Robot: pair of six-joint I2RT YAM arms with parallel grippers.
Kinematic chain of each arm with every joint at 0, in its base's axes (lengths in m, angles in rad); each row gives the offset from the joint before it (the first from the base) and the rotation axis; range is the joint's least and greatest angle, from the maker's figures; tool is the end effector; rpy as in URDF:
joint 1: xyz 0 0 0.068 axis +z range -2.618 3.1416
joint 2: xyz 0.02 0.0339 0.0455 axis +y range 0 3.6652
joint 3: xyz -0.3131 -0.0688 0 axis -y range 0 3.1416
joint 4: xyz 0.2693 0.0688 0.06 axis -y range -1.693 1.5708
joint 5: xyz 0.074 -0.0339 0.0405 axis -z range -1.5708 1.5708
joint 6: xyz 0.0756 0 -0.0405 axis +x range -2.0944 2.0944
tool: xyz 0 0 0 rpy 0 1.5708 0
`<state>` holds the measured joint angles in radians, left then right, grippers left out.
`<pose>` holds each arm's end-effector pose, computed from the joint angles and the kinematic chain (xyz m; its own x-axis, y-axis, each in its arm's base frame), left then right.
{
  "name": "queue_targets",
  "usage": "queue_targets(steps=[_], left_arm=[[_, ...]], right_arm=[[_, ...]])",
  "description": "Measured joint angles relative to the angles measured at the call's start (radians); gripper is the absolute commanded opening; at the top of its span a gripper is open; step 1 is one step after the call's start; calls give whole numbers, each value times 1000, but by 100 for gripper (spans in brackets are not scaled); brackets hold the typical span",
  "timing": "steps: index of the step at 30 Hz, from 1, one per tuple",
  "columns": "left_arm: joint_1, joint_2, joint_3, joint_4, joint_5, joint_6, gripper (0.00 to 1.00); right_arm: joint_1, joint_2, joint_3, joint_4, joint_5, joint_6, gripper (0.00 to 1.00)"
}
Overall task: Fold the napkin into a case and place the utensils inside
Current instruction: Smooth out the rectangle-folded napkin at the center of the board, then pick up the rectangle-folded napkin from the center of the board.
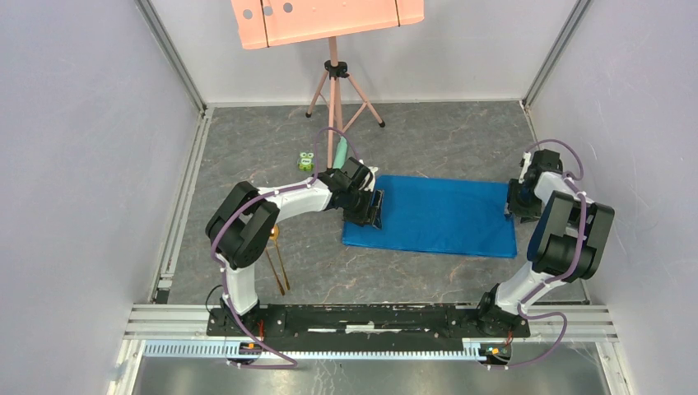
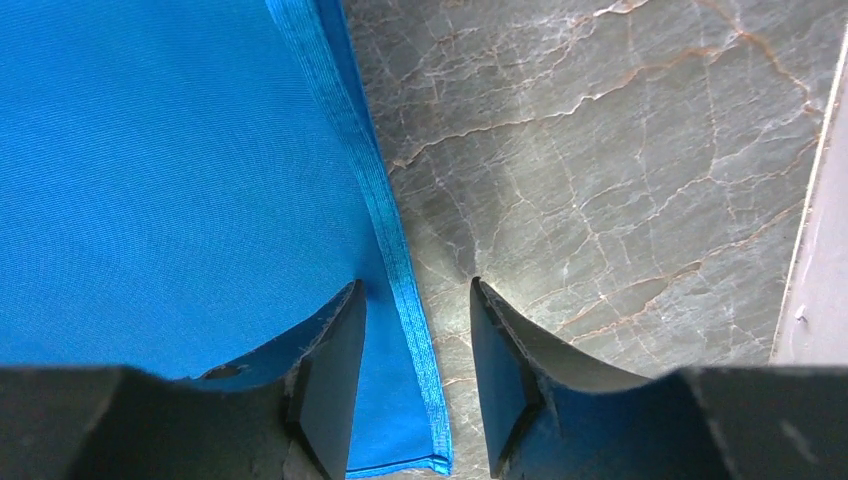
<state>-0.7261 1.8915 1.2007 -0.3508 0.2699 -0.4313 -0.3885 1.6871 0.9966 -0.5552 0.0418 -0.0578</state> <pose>0.3146 -0.3063 0.1585 -0.8960 0.2567 -0.3624 0.4029 0.8131 -0.4201 0.3226 -0.1355 0.1575 -0.8981 0.3052 -0.3166 0.3395 0.9388 -0.0580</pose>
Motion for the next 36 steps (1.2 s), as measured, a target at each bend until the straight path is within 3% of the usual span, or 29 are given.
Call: queue_targets(steps=[8, 21, 23, 26, 31, 36], left_arm=[[0, 0, 0, 0, 0, 0, 66], [0, 0, 0, -2, -1, 0, 66], [0, 0, 0, -2, -1, 0, 66], [0, 0, 0, -2, -1, 0, 67], [-1, 0, -1, 0, 2, 0, 66], [-4, 0, -3, 5, 10, 0, 66]], right_arm=[[0, -71, 0, 8, -11, 0, 52], [-5, -4, -23, 43, -43, 2, 51], [-6, 2, -20, 43, -45, 6, 46], [-5, 10, -14, 41, -42, 14, 23], [26, 35, 12, 47, 10, 31, 1], [31, 39, 16, 64, 63, 29, 1]])
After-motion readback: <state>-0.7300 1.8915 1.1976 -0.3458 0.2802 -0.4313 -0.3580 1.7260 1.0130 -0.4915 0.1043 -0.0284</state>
